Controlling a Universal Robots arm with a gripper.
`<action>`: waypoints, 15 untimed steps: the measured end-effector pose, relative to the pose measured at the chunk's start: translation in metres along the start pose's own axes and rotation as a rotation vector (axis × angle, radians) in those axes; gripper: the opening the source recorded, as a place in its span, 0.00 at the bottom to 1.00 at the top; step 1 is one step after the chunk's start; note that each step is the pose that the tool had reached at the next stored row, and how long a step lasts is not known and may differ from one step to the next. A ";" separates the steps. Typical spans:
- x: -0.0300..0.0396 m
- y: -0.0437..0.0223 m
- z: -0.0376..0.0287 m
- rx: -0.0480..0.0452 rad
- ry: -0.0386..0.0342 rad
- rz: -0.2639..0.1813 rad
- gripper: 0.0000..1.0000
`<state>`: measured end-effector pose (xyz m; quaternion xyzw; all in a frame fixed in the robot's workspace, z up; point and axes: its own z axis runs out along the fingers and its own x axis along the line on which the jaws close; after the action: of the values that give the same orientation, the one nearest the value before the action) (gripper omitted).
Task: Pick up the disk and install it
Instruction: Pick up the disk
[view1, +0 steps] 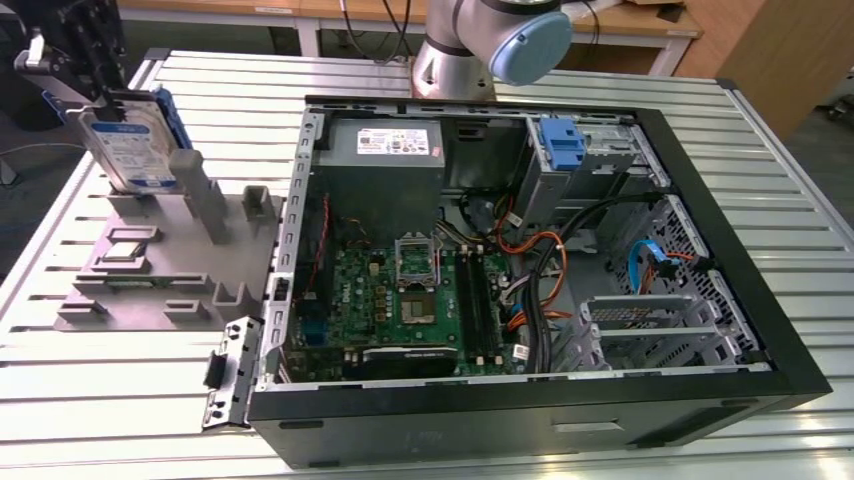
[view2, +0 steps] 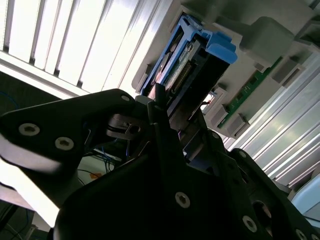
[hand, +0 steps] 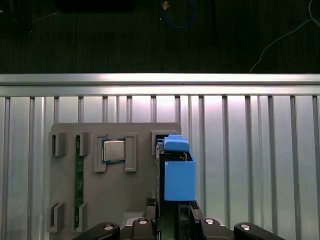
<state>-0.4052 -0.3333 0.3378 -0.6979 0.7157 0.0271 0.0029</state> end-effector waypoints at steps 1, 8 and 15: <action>0.0000 0.0000 -0.0002 0.0000 0.0000 0.000 0.35; 0.0000 0.0000 -0.0010 0.0000 0.0000 0.000 0.35; -0.0003 0.0003 -0.0076 0.0000 0.0000 0.000 0.35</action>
<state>-0.4052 -0.3333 0.3454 -0.6979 0.7157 0.0271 0.0028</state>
